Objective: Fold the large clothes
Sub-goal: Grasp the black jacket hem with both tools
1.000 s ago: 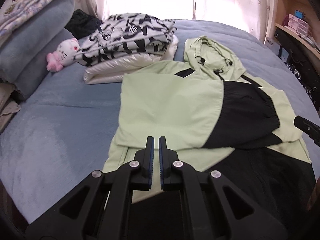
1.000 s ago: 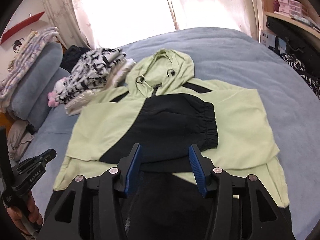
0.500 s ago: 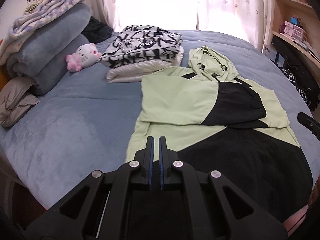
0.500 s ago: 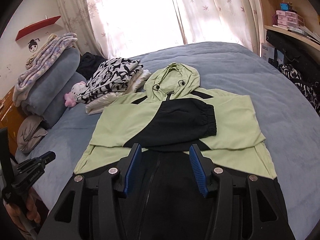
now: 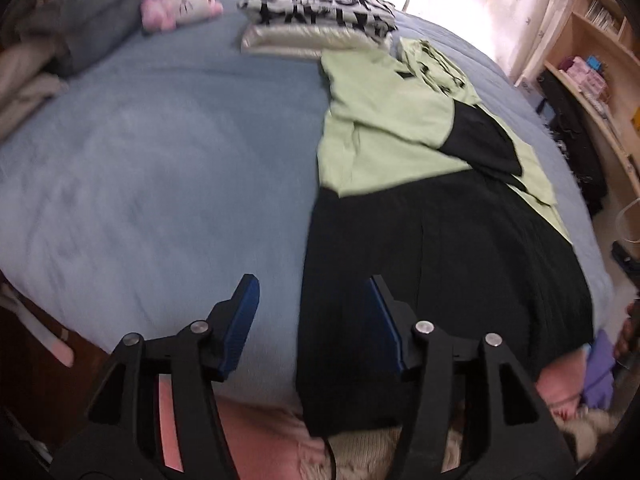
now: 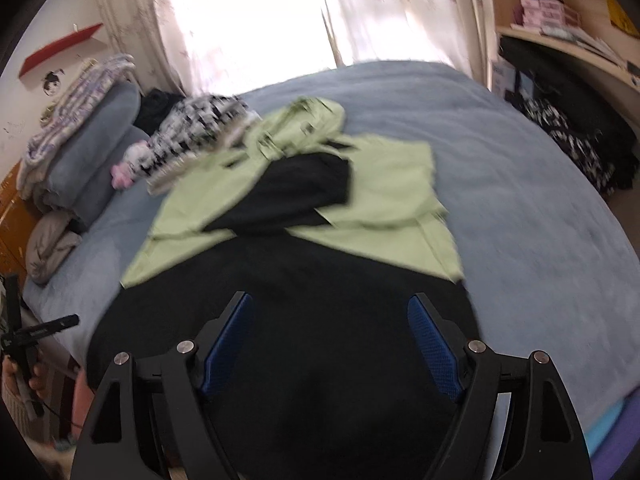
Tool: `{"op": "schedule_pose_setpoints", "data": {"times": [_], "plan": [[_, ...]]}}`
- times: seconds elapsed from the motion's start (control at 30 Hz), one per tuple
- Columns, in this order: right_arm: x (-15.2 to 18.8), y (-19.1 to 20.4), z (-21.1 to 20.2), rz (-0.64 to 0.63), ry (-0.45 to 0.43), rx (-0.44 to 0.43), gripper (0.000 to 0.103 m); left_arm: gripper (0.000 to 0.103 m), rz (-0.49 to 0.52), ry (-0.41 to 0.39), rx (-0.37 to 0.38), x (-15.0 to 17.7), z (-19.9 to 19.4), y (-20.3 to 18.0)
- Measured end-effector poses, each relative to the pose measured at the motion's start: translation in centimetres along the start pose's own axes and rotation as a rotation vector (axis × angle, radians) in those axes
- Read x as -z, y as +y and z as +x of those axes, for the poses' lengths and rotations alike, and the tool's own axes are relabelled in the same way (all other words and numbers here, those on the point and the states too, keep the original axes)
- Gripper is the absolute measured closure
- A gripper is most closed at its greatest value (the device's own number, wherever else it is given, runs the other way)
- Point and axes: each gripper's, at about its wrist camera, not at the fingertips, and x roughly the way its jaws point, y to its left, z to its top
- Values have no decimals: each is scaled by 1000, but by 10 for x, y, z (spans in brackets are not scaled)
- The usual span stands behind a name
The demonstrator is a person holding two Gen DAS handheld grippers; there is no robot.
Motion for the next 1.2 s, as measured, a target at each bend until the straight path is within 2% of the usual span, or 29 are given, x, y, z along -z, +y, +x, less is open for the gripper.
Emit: {"op": "schedule_pose_setpoints", "data": {"times": [0.17,0.3,0.43,0.5,0.6,0.67,0.87,0.97,1.1,1.2], "plan": [[40,-69,-7,33,74,61,22,50,-45,70,107,32,19,21],[76,-118,-12,70,111,87,24,50,-43,62,140,41,29,16],[108,-158,1,183,166,14,45,49,-42,60,158,39,39,13],[120,-168,4,198,158,-13,47,47,-48,57,171,37,45,13],[130,-171,3,184,153,-72,50,47,-47,51,194,37,46,12],[133,-168,3,162,163,-114,60,47,-40,50,219,37,45,10],[146,-176,1,139,165,-153,62,47,21,57,274,44,50,-1],[150,-182,2,142,173,-158,64,46,7,64,294,45,55,3],[150,-182,6,165,171,-175,64,41,-20,63,335,46,57,6],[148,-173,12,156,172,-147,64,35,-1,64,314,46,59,-4]]}}
